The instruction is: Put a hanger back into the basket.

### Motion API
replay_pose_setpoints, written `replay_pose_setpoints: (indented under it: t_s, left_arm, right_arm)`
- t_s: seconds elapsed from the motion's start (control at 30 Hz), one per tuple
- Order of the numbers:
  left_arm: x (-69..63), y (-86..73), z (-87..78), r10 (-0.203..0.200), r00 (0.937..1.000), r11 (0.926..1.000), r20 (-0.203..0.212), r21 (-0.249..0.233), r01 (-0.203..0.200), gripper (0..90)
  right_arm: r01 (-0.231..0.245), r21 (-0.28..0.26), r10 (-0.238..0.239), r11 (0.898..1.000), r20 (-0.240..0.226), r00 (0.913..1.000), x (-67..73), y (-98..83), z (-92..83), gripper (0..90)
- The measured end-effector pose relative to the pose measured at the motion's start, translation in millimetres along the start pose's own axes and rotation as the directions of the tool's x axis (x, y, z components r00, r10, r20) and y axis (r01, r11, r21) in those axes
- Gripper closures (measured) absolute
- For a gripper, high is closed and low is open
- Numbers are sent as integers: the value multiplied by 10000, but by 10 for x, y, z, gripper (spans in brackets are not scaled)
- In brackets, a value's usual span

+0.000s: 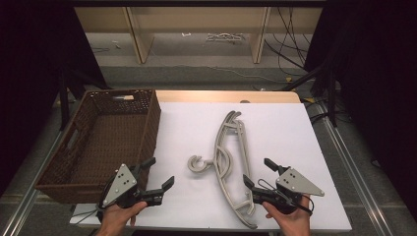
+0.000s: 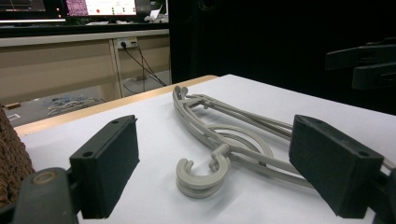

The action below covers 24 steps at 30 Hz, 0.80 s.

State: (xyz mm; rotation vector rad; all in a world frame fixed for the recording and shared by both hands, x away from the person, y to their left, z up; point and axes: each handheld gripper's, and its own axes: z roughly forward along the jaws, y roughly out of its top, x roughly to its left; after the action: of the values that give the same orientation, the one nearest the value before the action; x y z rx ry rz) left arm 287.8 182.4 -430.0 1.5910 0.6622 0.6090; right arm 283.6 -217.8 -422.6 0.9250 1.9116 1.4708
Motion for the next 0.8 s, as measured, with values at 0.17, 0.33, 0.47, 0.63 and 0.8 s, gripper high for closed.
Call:
replay_pose_setpoints:
  t_s: [0.17, 0.33, 0.47, 0.63, 0.8]
  left_arm:
    - [-7, -3, 3, -46, 10000, 10000, -23, 16, 46, 158]
    - [-11, -1, 5, 112, 9999, 9999, 29, 20, -112, 158]
    - [-9, -3, 9, 121, 9999, 9999, 37, 32, -121, 158]
    - [-19, -5, 14, 80, 10000, 10000, 28, 57, -80, 158]
    - [-13, -4, 14, 92, 10000, 9999, 0, 92, -92, 158]
  right_arm:
    - [77, -39, -78, 10000, -37, 10000, 21, -3, 8, 201]
    - [166, 148, -164, 9998, -151, 9998, 30, 0, 11, 204]
    - [211, 125, -209, 9997, -120, 9997, 38, 1, 19, 205]
    - [380, 423, -372, 9984, -186, 9991, 45, 12, 27, 219]
    - [353, 750, -333, 9966, -283, 9990, 66, 62, 47, 231]
